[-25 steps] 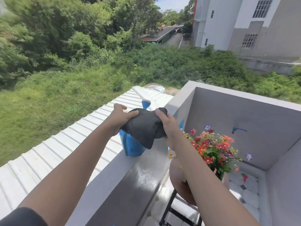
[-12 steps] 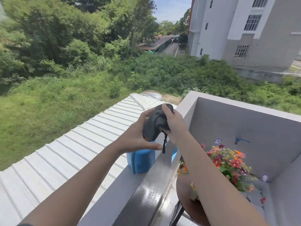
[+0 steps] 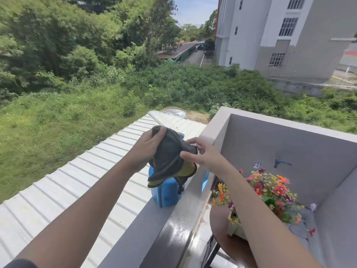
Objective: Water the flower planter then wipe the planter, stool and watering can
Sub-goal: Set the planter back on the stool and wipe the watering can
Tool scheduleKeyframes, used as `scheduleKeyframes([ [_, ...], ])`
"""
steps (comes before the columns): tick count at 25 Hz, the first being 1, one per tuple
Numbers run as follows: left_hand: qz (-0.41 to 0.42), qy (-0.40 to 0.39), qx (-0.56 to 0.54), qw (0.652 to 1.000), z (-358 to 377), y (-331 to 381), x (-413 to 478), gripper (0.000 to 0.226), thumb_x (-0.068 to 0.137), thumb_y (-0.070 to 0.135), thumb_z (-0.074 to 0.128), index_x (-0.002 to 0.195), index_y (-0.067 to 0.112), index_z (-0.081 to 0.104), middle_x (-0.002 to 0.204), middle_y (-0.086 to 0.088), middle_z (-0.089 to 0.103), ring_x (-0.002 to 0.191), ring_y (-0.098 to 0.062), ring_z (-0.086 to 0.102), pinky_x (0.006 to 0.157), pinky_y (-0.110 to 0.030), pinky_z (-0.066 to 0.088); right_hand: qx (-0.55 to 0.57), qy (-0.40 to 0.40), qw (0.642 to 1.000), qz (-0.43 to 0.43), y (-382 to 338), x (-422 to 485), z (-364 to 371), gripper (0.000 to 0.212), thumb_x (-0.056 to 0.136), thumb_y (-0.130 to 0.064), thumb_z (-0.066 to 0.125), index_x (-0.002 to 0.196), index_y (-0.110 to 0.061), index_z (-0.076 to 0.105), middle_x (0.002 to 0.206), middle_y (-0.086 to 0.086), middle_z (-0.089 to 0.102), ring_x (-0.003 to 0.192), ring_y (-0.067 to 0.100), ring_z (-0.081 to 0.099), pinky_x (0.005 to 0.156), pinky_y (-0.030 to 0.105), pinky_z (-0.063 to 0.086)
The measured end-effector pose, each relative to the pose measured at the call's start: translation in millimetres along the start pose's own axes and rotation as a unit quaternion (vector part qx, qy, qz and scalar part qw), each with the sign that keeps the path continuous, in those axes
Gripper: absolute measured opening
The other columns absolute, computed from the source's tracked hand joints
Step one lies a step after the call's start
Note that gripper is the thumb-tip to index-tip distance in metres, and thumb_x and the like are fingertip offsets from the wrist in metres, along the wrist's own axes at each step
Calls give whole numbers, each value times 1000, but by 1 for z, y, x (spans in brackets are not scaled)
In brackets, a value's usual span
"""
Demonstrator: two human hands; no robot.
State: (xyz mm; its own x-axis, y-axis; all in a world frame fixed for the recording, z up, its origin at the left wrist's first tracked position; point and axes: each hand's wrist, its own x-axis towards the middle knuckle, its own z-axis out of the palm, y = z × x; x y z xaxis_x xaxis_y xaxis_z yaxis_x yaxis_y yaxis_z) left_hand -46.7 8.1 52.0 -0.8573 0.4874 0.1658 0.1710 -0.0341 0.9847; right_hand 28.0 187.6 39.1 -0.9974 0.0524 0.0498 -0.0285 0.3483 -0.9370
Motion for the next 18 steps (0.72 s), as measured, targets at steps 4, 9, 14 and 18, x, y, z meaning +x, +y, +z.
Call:
scheduleKeyframes([
  [4,-63,-79,34,994,-5,-1,-3,36,97,32,45,95,2,65,89,-11,70,84,-21,65,74,-31,53,59,-30,998,-23,-1,-3,15,31,78,-28,64,104,-23,48,121,-2,53,112,14,51,86,20,45],
  [9,131,-47,382,914,-5,15,6,29,95,35,50,78,12,56,64,1,54,59,-11,47,57,-24,36,-37,-72,997,1,2,-4,15,36,83,-27,66,114,-17,49,102,4,64,85,15,62,73,27,55],
  [14,199,21,418,886,-21,13,10,30,86,43,53,83,14,60,65,4,58,62,-15,51,58,-23,34,-108,-49,993,-26,0,-1,-17,14,87,-29,62,91,-16,63,88,5,67,84,19,63,84,36,50],
  [18,99,67,419,900,-31,7,26,22,90,39,58,81,19,63,76,0,63,74,-20,53,69,-31,37,-17,-40,999,-5,0,14,-12,22,94,-25,52,101,-7,61,98,13,68,90,22,66,90,35,53],
])
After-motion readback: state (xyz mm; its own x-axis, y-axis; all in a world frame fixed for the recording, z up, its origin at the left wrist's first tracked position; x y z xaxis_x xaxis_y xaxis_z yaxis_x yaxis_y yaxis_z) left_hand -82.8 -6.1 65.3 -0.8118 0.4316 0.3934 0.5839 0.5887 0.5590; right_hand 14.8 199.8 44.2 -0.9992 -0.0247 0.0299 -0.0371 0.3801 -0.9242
